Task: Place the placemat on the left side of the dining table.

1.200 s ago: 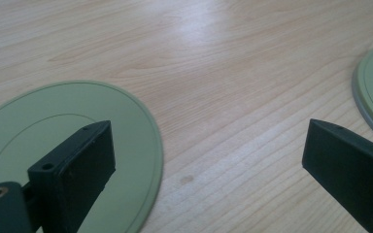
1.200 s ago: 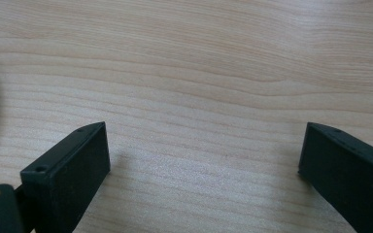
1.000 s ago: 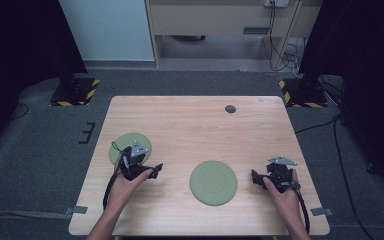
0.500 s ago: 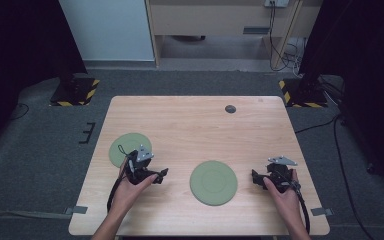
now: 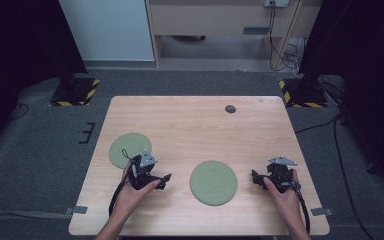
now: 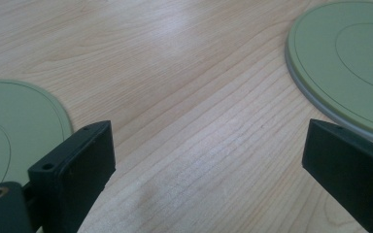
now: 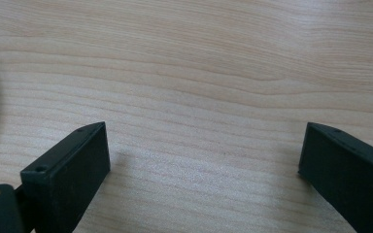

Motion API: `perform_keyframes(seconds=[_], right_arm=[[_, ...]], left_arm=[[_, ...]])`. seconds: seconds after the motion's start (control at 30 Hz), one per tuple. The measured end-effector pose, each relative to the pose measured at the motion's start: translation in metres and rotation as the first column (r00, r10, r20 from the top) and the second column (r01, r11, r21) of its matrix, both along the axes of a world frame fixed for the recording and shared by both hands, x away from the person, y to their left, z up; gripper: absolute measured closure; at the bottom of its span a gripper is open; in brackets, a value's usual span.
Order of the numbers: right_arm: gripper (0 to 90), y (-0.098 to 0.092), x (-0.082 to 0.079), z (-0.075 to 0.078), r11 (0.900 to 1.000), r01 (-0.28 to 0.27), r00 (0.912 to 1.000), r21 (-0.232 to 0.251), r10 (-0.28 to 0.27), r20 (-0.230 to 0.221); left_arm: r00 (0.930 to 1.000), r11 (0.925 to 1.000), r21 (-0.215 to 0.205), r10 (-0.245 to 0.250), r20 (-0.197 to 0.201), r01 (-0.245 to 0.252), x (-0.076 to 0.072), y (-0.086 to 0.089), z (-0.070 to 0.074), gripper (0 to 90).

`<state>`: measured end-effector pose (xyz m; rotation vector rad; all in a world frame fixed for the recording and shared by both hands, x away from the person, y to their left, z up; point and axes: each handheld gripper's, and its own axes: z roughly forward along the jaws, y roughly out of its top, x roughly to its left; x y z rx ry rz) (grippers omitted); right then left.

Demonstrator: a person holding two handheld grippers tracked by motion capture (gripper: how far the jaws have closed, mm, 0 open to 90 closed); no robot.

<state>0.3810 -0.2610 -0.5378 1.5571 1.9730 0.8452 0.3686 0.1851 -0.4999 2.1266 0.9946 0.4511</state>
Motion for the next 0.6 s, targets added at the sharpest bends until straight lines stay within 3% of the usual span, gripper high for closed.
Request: perform_keyframes(seconds=[0.6], right_arm=[[4.7,0.000,0.000,0.000,1.000,-0.004,1.0000,-0.002,0.004,-0.001]], left_arm=[[0.9995,0.9997,-0.001,-0.026,-0.019,0.026,-0.009,-0.005,-0.010,4.4]])
